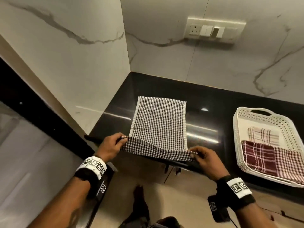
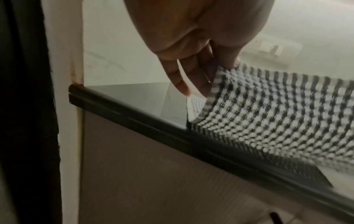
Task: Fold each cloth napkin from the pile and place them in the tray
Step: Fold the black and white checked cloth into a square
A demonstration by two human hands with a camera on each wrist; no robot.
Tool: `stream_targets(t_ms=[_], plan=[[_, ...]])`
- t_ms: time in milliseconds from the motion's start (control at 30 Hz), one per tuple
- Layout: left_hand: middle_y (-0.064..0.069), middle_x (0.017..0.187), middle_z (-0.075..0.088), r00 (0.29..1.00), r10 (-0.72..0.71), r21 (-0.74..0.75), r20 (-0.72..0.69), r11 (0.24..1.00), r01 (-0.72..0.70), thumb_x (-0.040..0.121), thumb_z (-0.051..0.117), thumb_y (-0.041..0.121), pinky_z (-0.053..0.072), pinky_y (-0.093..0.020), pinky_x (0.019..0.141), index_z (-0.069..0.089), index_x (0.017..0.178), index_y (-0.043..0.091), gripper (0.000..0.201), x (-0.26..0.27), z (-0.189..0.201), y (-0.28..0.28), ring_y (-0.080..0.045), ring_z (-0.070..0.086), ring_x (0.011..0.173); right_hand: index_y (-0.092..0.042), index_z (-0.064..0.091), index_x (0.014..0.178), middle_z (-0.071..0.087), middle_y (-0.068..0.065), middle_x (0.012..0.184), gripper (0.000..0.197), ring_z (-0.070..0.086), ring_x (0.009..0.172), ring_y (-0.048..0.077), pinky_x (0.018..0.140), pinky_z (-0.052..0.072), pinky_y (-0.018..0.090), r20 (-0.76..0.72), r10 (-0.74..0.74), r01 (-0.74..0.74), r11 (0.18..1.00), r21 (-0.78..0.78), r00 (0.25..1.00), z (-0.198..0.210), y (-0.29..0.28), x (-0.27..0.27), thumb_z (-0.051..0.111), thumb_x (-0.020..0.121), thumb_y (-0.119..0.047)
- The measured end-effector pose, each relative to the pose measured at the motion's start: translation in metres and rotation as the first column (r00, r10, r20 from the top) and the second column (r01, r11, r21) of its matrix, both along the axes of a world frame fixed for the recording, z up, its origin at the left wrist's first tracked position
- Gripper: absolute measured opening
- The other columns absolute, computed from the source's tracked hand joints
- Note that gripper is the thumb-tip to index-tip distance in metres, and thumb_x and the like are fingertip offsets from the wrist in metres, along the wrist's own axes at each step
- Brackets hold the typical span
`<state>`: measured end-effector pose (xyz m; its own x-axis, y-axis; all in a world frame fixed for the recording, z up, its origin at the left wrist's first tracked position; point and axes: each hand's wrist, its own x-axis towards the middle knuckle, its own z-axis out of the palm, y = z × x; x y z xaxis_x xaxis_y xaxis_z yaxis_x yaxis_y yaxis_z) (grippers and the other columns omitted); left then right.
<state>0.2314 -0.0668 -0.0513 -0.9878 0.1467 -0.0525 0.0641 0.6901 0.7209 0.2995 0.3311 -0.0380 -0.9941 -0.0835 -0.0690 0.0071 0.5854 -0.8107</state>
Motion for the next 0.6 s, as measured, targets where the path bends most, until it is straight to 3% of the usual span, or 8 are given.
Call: stream_targets(t_ms=[67, 167, 333, 400, 500, 600], plan=[[0.007, 0.077, 0.068, 0.999, 0.037, 0.063, -0.019, 0.997, -0.036, 0.096, 0.063, 0.023, 0.05, -0.03, 0.069, 0.065, 0.087, 0.023, 0.009, 0.009, 0.002, -0.005, -0.008, 0.064, 0.075, -0.026, 0.069, 0.097, 0.072, -0.016, 0.095, 0.022, 0.067, 0.089, 0.0, 0.081, 0.049, 0.013, -0.015, -0.028, 0.026, 0.997, -0.075, 1.0, 0.012, -0.001, 0.0, 0.072, 0.088, -0.007], [0.011, 0.078, 0.069, 0.994, 0.106, 0.138, -0.039, 0.985, -0.1, 0.096, 0.064, 0.025, 0.05, -0.022, 0.067, 0.065, 0.089, 0.026, 0.006, -0.004, 0.008, -0.009, -0.002, 0.065, 0.075, -0.023, 0.066, 0.088, 0.072, -0.007, 0.083, 0.014, 0.065, 0.076, 0.003, 0.074, 0.051, 0.018, -0.029, -0.128, 0.122, 0.982, -0.142, 0.991, 0.024, -0.006, -0.028, 0.072, 0.089, -0.01], [0.005, 0.085, 0.069, 0.983, 0.155, 0.11, -0.097, 0.983, -0.144, 0.094, 0.065, 0.026, 0.047, -0.026, 0.074, 0.065, 0.09, 0.025, 0.004, -0.101, 0.032, 0.018, -0.011, 0.064, 0.079, -0.012, 0.069, 0.09, 0.071, 0.008, 0.084, 0.002, 0.069, 0.079, 0.026, 0.072, 0.058, 0.035, -0.033, -0.318, 0.314, 0.944, -0.103, 0.947, 0.023, -0.009, -0.125, 0.07, 0.091, -0.011], [0.005, 0.084, 0.067, 0.988, 0.138, 0.047, -0.075, 0.99, -0.135, 0.094, 0.065, 0.025, 0.045, -0.025, 0.074, 0.065, 0.09, 0.022, 0.004, -0.149, 0.031, 0.032, -0.013, 0.063, 0.079, -0.011, 0.068, 0.089, 0.07, 0.008, 0.084, 0.003, 0.069, 0.079, 0.027, 0.072, 0.06, 0.035, 0.01, -0.38, 0.38, 0.923, -0.062, 0.925, 0.012, -0.006, -0.168, 0.068, 0.091, -0.009], [-0.001, 0.09, 0.07, 0.994, 0.105, -0.093, -0.023, 0.99, -0.107, 0.093, 0.064, 0.024, 0.043, -0.025, 0.075, 0.069, 0.094, 0.015, 0.01, -0.218, 0.011, 0.048, -0.02, 0.065, 0.086, -0.013, 0.069, 0.087, 0.072, 0.008, 0.085, 0.004, 0.07, 0.084, 0.027, 0.081, 0.059, 0.045, 0.092, -0.458, 0.455, 0.889, 0.05, 0.884, -0.018, -0.002, -0.226, 0.067, 0.09, -0.011], [-0.007, 0.098, 0.073, 0.996, 0.084, -0.174, 0.038, 0.982, -0.076, 0.093, 0.064, 0.024, 0.047, -0.03, 0.081, 0.071, 0.096, 0.015, 0.012, -0.259, -0.017, 0.058, -0.025, 0.067, 0.092, -0.012, 0.072, 0.092, 0.073, 0.011, 0.094, 0.005, 0.068, 0.093, 0.028, 0.081, 0.051, 0.029, 0.127, -0.542, 0.519, 0.837, 0.174, 0.831, -0.047, -0.001, -0.259, 0.067, 0.09, -0.014]])
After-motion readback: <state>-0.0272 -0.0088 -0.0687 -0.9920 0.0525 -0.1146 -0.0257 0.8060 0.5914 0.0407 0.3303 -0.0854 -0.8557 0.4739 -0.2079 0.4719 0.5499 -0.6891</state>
